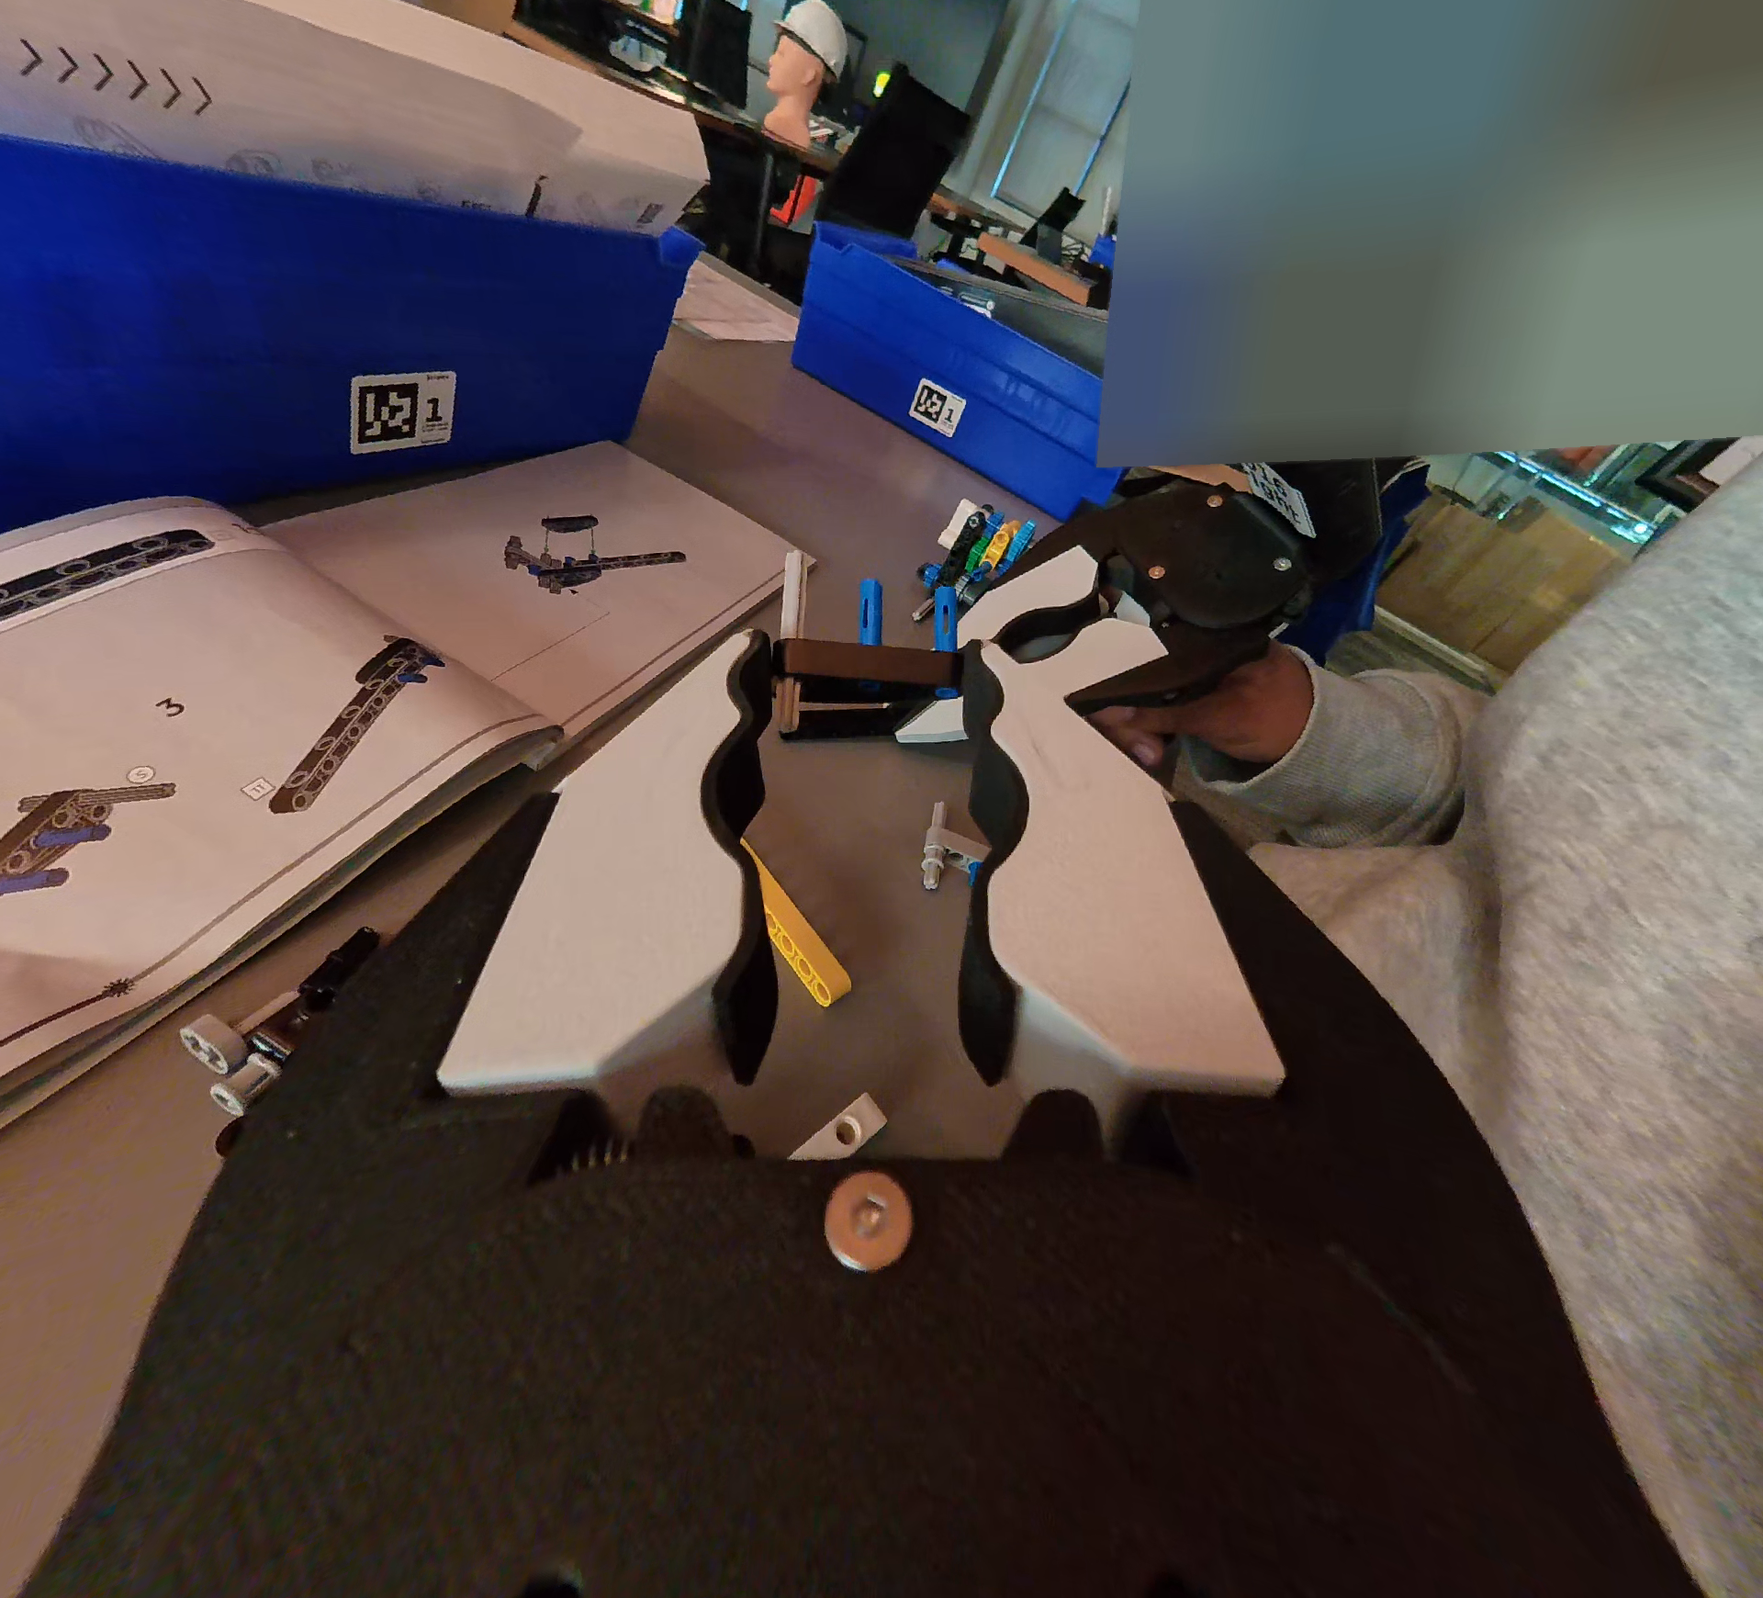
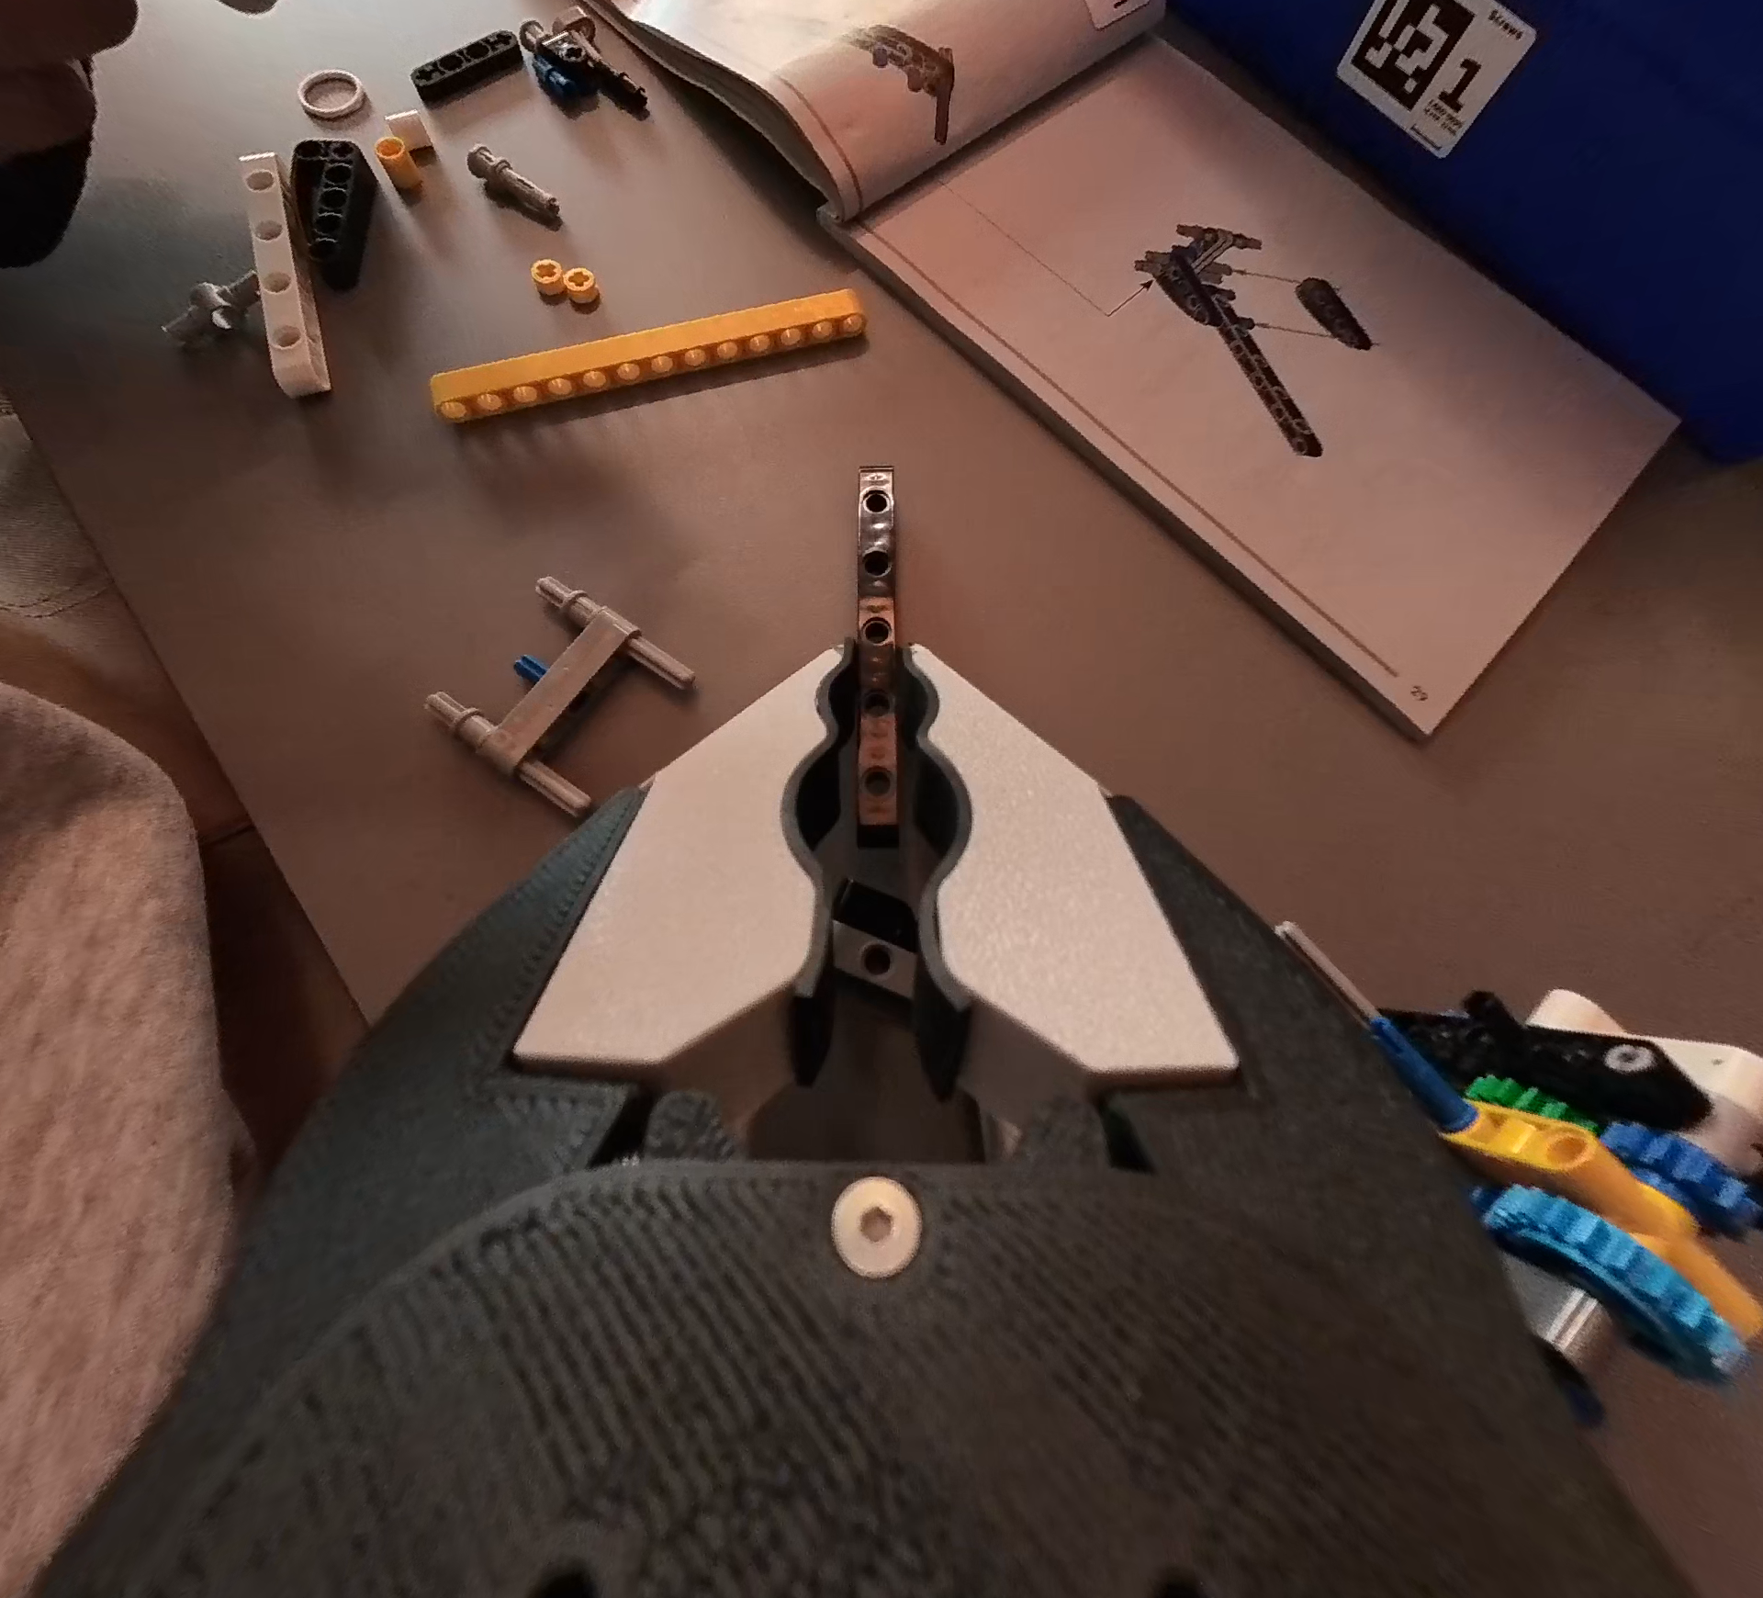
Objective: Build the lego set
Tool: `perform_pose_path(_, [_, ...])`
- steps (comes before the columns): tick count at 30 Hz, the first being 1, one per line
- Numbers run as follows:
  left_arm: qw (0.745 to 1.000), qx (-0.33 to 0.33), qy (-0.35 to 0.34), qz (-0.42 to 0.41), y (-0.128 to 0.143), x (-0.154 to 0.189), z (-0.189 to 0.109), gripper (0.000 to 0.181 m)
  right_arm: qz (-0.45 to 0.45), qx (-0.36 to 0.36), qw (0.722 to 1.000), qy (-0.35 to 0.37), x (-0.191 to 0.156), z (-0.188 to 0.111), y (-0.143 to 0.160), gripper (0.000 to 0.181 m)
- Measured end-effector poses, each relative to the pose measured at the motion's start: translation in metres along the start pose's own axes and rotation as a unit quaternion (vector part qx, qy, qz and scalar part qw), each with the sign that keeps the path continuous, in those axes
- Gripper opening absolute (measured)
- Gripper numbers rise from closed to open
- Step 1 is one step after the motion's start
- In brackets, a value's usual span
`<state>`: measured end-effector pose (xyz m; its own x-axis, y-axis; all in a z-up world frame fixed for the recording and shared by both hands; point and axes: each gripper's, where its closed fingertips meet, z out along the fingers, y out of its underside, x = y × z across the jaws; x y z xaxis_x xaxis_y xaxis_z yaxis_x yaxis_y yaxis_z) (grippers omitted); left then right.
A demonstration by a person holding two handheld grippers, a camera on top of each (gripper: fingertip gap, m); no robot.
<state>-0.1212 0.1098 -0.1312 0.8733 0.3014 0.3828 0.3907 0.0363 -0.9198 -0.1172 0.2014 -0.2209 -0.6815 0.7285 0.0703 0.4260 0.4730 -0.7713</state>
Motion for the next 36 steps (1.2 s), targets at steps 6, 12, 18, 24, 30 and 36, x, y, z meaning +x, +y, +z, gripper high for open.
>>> perform_pose_path(6, [1.0, -0.001, -0.001, 0.002, 0.001, 0.0, 0.0, 0.037, -0.002, 0.0, 1.0, 0.002, 0.0, 0.0, 0.0, 0.007])
perform_pose_path(12, [1.0, -0.004, 0.0, 0.004, 0.002, 0.0, 0.001, 0.037, -0.002, 0.0, 1.0, 0.002, 0.0, 0.0, 0.0, 0.007])
perform_pose_path(18, [1.0, -0.017, 0.001, 0.011, 0.006, 0.0, 0.003, 0.037, 0.023, 0.012, 1.0, -0.005, 0.004, -0.003, -0.002, 0.018])
perform_pose_path(24, [0.995, -0.048, 0.079, 0.028, 0.018, 0.033, 0.008, 0.037, 0.063, 0.12, 0.989, -0.066, -0.011, -0.029, -0.037, 0.017])
perform_pose_path(30, [0.988, -0.086, 0.117, 0.046, 0.035, 0.055, 0.014, 0.037, 0.173, 0.239, 0.926, -0.237, -0.047, -0.067, -0.074, 0.014])
perform_pose_path(36, [0.984, -0.105, 0.124, 0.067, 0.044, 0.065, 0.018, 0.037, 0.223, 0.224, 0.911, -0.265, -0.044, -0.064, -0.069, 0.015])
